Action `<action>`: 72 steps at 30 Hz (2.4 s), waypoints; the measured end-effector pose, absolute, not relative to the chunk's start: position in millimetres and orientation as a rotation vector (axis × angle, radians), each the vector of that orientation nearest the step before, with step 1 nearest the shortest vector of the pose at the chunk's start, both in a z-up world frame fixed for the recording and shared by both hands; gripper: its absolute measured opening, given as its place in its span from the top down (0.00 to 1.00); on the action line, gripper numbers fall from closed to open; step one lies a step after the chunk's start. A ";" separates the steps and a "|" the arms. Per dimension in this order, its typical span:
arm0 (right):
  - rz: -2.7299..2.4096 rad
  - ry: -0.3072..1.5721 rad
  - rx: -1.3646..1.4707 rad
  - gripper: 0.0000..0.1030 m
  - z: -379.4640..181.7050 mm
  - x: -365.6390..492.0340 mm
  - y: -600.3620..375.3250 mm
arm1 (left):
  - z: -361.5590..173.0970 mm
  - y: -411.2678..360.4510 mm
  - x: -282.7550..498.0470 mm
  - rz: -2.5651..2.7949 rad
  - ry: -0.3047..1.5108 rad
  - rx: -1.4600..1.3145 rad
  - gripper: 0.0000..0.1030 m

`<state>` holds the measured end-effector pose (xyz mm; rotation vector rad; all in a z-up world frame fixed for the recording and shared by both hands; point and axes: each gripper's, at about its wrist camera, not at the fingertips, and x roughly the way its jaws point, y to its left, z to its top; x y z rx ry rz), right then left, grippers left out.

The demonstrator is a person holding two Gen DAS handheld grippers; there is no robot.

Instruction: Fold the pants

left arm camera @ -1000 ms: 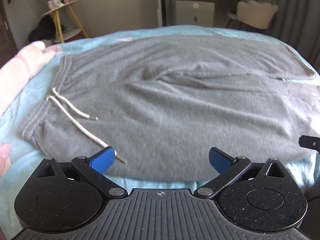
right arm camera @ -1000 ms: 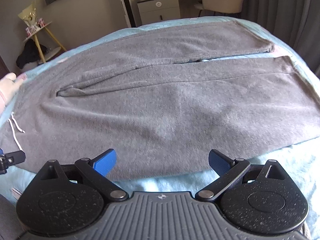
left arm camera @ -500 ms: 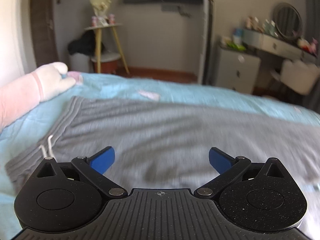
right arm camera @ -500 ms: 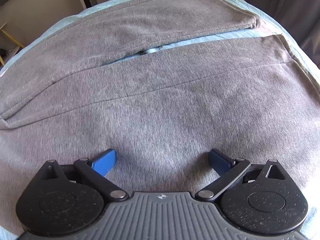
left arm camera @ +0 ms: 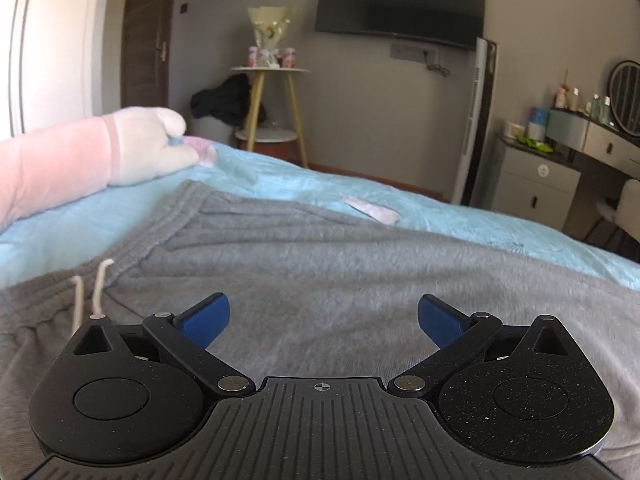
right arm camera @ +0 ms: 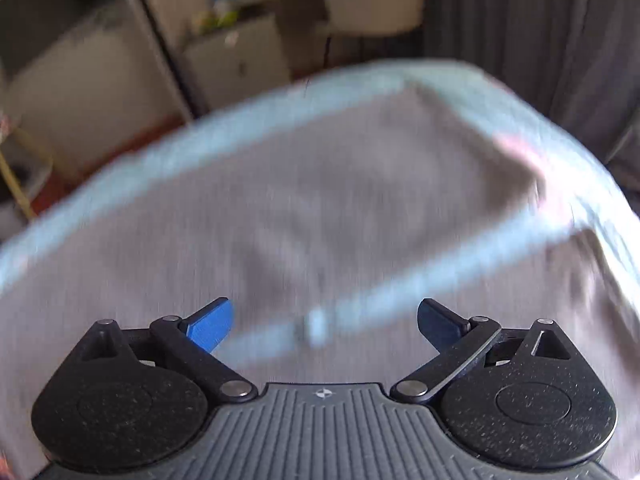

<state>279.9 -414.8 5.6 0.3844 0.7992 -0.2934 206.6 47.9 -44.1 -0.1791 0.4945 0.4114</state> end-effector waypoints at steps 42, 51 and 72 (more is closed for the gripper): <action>-0.580 0.509 1.029 0.94 -84.4 86.6 -470.8 | -68.8 79.6 197.9 0.225 0.566 -0.487 0.00; -0.456 0.420 1.214 0.75 -106.5 88.2 -487.2 | -33.6 110.1 227.1 0.074 0.569 -0.646 0.00; -0.443 0.428 1.228 0.93 -111.0 90.7 -500.4 | -65.3 143.7 353.5 0.137 0.926 -0.649 0.82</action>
